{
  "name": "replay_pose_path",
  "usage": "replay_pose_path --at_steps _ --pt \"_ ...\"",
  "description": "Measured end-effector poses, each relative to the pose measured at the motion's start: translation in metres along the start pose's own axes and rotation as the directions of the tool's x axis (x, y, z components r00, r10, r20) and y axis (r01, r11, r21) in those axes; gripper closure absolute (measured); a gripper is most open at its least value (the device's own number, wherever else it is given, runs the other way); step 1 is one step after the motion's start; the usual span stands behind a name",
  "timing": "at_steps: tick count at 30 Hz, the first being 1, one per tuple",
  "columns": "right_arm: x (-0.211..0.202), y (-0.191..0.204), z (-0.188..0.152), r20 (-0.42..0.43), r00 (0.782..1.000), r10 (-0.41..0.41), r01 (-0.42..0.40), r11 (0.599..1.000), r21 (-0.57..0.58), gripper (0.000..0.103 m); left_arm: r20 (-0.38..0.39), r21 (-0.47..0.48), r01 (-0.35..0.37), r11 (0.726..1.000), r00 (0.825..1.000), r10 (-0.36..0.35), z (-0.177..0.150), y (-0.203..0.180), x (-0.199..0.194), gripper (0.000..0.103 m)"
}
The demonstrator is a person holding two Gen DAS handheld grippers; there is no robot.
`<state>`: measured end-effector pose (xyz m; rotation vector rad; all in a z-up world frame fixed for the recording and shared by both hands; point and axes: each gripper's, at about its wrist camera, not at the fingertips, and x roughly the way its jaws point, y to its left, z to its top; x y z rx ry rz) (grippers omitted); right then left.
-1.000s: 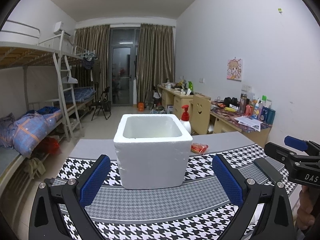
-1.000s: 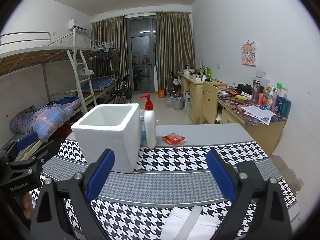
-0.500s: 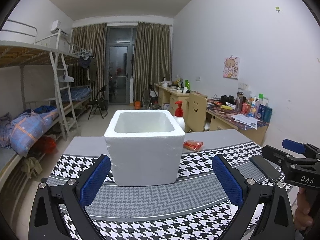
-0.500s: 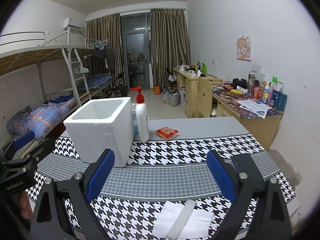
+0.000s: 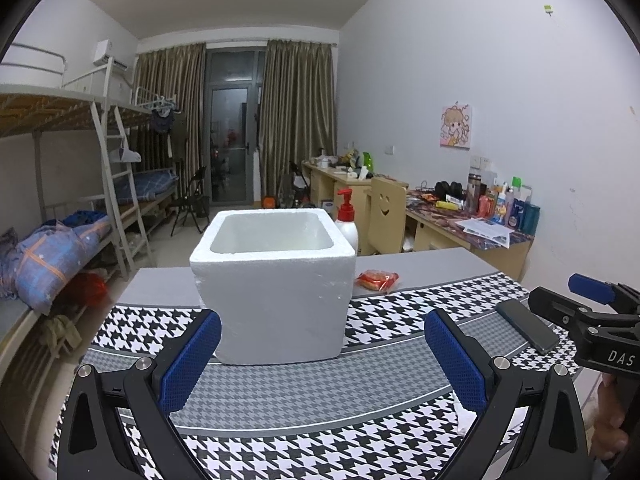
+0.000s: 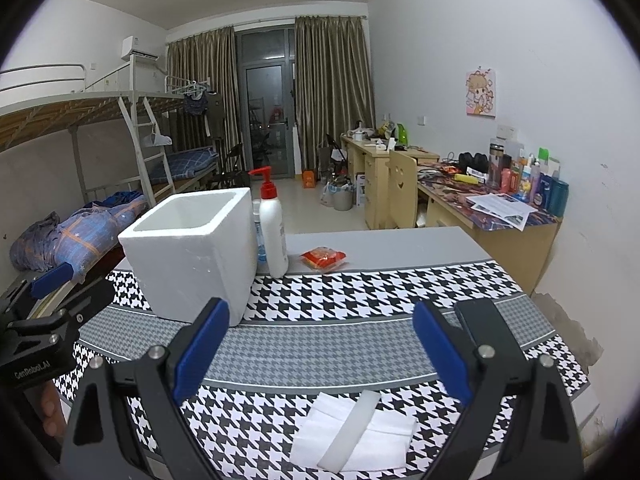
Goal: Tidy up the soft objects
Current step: 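Move both tools back from the box toward the white tissue on the table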
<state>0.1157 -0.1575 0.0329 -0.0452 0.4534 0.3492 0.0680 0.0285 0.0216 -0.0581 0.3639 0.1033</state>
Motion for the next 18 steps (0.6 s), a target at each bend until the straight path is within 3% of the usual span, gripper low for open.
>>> replay_pose_path --at_steps 18 --pt "-0.003 -0.021 -0.011 -0.028 0.998 -0.048 0.048 0.998 0.032 0.007 -0.026 0.023 0.066 0.998 0.997 -0.066 -0.009 -0.026 0.006 0.001"
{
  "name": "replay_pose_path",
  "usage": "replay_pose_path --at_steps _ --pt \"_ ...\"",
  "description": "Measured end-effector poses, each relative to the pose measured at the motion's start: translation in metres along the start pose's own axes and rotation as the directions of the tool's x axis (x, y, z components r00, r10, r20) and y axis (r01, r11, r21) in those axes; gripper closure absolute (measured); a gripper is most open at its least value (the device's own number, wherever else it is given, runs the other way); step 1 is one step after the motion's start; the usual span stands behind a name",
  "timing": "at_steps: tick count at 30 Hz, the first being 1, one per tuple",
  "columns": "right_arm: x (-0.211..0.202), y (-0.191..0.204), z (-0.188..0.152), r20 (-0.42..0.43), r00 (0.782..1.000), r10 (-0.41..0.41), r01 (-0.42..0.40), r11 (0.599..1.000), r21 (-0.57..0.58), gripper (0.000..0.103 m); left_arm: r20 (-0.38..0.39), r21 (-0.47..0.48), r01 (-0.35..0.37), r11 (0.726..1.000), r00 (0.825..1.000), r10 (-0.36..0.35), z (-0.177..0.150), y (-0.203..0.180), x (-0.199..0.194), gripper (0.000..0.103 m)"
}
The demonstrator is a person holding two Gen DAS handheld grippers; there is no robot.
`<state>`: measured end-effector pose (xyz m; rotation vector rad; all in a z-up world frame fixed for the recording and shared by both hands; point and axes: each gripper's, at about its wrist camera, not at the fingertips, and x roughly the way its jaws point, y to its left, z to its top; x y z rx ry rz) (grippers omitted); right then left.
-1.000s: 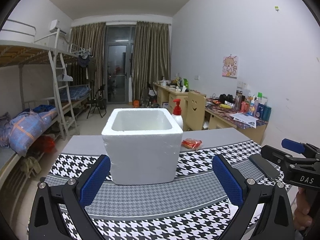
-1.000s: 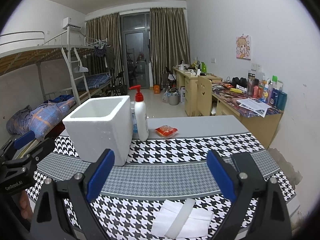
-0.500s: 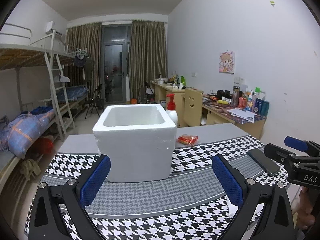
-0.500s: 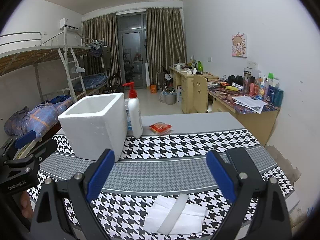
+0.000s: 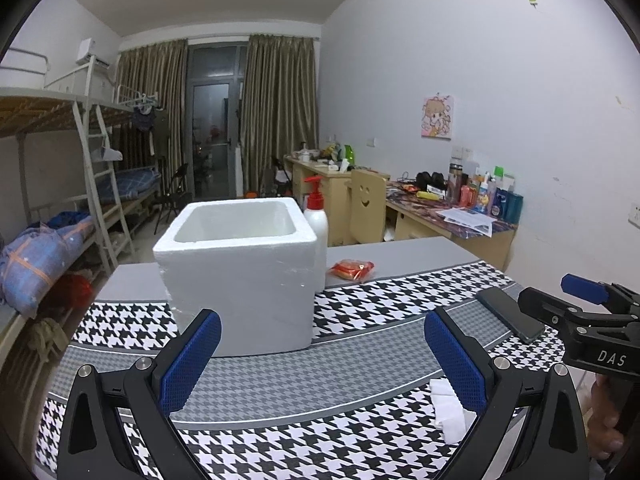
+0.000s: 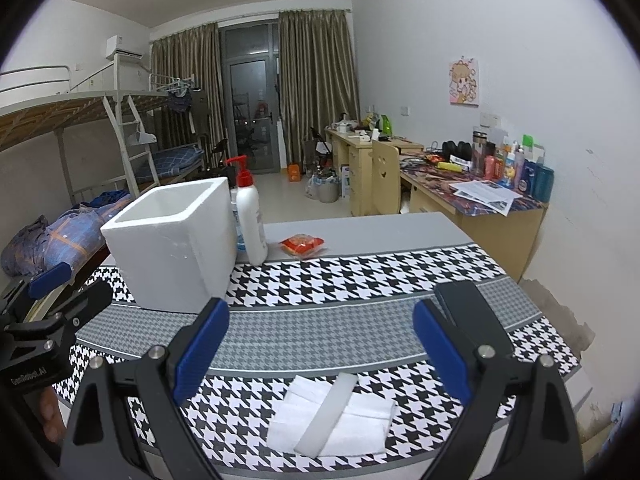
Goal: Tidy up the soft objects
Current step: 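Move both tools back from the box toward the white tissue on the table, then lower the left tool onto the white foam strip lying on the tissue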
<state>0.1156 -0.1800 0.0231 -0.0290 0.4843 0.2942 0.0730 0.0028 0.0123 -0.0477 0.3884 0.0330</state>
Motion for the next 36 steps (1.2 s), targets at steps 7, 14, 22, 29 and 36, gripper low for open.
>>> replay_pose_path --at_steps 7,14,22,29,36 --pt "-0.003 -0.007 -0.008 -0.012 1.0 -0.018 0.018 1.0 0.01 0.007 -0.023 0.016 0.043 0.999 0.999 -0.043 -0.006 -0.015 0.005 0.001" --pt "-0.009 -0.012 -0.015 -0.004 0.999 -0.038 0.038 0.999 0.006 0.007 -0.035 0.022 0.067 0.998 0.997 -0.066 -0.012 -0.023 0.008 0.001" --pt "-0.007 -0.02 -0.025 -0.022 0.997 -0.071 0.071 0.997 0.012 0.008 -0.069 0.023 0.097 0.995 0.993 -0.096 -0.023 -0.033 0.016 0.001" --pt "-0.009 -0.03 -0.034 -0.034 0.995 -0.092 0.093 0.995 0.03 0.008 -0.104 0.045 0.136 0.99 0.986 -0.131 -0.032 -0.049 0.024 0.001" --pt "-0.005 -0.044 -0.048 -0.066 0.991 -0.118 0.121 0.992 0.04 0.008 -0.128 0.067 0.156 0.985 0.981 -0.147 -0.039 -0.062 0.033 0.001"
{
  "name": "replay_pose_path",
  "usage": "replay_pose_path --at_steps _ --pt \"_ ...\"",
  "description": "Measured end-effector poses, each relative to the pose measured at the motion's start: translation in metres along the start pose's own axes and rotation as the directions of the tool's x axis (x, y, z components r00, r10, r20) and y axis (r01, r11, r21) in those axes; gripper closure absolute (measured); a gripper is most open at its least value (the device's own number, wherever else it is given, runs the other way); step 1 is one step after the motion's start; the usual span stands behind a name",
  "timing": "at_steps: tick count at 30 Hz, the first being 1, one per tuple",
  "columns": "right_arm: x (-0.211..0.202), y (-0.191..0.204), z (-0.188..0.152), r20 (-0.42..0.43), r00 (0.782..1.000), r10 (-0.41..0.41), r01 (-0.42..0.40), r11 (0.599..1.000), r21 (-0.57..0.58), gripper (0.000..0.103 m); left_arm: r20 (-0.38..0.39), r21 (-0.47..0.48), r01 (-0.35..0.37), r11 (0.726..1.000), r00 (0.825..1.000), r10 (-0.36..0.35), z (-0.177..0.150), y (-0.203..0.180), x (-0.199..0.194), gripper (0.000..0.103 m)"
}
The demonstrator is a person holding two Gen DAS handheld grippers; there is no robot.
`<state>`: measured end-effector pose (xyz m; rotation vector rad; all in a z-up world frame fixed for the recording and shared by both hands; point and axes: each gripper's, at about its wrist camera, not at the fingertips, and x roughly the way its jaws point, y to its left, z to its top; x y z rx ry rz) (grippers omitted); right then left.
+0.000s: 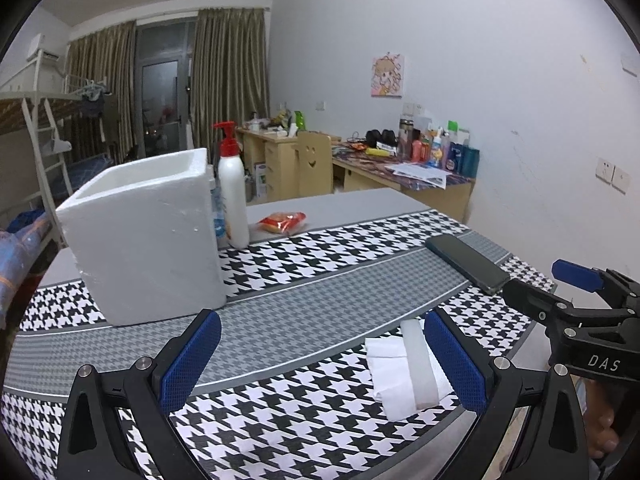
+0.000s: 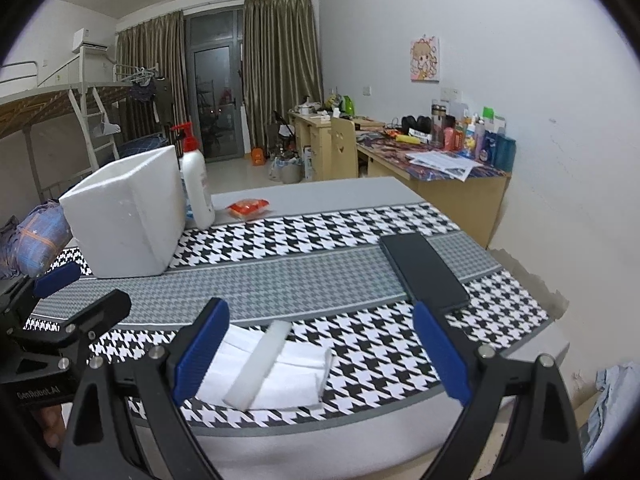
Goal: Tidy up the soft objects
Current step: 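Lower the left tool onto the white foam strip lying on the tissue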
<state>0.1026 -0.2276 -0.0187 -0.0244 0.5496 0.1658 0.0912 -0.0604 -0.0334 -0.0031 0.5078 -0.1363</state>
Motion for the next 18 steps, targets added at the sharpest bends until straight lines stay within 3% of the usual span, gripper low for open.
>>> replay_pose_path --at_steps 18 --pt "0.01 -0.018 -0.018 -0.04 0.999 -0.018 0.019 1.0 0.017 0.007 -0.057 0.028 0.077 0.997 0.996 -0.075 -0.01 -0.026 0.023 0.001"
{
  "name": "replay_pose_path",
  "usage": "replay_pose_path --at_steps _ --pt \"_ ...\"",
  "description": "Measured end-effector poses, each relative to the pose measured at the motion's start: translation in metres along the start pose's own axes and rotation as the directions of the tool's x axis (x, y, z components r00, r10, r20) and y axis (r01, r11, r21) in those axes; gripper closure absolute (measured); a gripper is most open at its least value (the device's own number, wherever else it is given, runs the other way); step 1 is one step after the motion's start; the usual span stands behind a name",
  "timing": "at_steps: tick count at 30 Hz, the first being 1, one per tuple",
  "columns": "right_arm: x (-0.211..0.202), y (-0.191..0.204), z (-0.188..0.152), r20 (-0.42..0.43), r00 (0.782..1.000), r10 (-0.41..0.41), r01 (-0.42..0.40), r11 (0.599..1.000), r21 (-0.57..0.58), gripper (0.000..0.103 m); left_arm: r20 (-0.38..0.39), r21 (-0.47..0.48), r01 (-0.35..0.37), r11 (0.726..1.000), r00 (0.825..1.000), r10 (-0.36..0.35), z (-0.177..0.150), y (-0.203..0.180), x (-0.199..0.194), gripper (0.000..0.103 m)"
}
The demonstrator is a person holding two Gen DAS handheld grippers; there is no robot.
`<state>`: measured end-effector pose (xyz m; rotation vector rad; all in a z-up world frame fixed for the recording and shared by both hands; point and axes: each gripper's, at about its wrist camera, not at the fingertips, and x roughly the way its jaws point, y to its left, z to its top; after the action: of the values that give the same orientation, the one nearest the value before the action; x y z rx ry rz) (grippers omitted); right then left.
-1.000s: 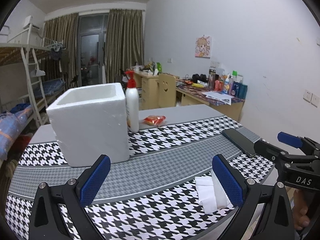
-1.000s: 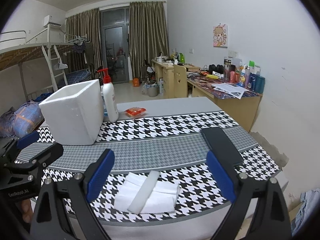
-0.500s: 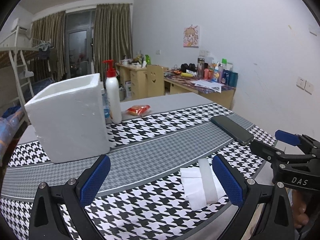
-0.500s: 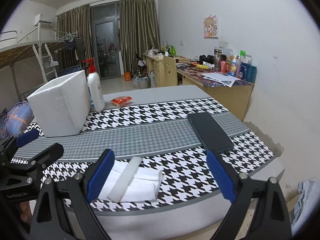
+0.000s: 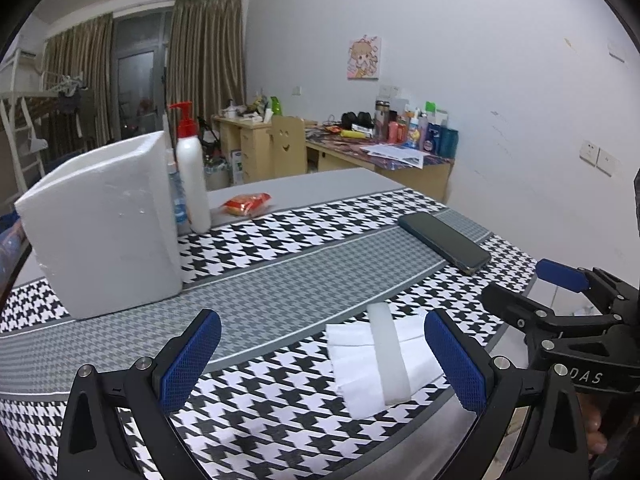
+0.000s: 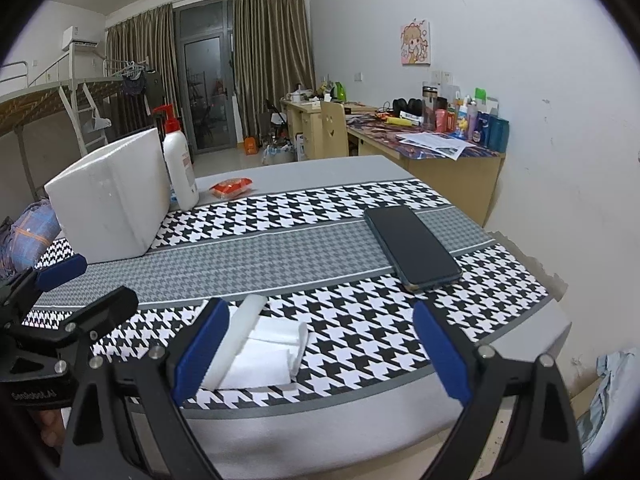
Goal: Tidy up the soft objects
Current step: 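Lower the left tool onto the white foam strip lying on the tissue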
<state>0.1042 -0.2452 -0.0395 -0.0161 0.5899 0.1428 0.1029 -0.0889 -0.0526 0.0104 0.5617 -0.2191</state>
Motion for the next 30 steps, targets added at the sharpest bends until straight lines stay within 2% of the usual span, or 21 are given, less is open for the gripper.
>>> replay_pose_path --at_steps 7,17,23,30 --pt "0.002 -0.007 -0.008 -0.003 1.0 -0.007 0.007 1.0 0.005 0.007 -0.01 0.007 0.008 1.0 1.0 -0.008 -0.004 -0.005 0.011 0.001" --pt "0.017 -0.026 -0.022 -0.042 0.998 -0.041 0.042 0.999 0.031 0.007 -0.059 0.041 0.021 0.999 0.998 -0.019 -0.011 -0.02 0.032 0.001" --pt "0.023 -0.032 -0.027 -0.06 0.998 -0.034 0.037 0.998 0.041 0.007 -0.096 0.045 0.032 0.998 0.995 -0.027 -0.014 -0.024 0.043 0.001" --pt "0.031 -0.032 -0.032 -0.079 0.996 -0.033 0.036 0.998 0.042 0.007 -0.138 0.067 0.041 0.997 0.99 -0.031 -0.019 -0.03 0.052 0.01"
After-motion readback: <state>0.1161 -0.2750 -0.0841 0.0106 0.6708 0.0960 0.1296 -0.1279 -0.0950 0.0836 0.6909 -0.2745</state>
